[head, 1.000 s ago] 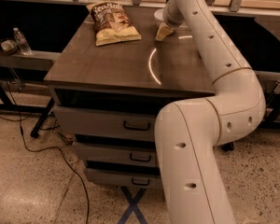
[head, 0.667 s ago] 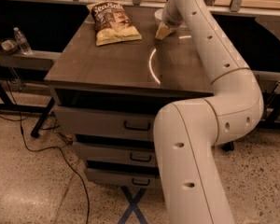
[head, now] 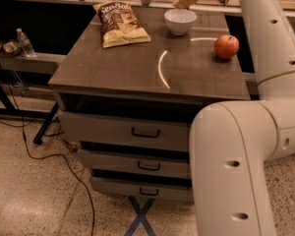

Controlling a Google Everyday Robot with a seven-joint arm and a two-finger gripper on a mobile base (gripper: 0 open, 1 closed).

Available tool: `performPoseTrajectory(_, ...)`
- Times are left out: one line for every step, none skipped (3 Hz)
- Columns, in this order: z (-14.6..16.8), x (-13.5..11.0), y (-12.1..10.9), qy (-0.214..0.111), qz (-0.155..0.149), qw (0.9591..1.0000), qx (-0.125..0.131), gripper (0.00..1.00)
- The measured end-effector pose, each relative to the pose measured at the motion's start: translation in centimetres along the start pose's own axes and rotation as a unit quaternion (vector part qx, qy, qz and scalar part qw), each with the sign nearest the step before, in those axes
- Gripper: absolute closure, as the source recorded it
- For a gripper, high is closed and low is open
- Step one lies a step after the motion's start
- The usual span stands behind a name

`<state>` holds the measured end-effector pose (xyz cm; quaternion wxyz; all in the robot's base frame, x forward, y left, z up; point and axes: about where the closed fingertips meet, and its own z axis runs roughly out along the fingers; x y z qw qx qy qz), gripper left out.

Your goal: Move white bowl near redbull can

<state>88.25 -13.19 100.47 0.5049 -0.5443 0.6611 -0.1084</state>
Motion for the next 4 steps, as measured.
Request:
performPoseTrajectory(-4.5,-1.0,-1.5,-0.055,0.024,0.9981,0.016,0.38)
performPoseTrajectory(-12.0,1.3,-3.4,-0.124,0.085,0.986,0.073,0.61)
performPoseTrajectory(-18.8,2.9,-3.6,-0.167,0.118,0.9682,0.145,0.92)
performPoseTrajectory(-18.7,3.7,-3.3,-0.163,0.126,0.9672,0.149,1.0)
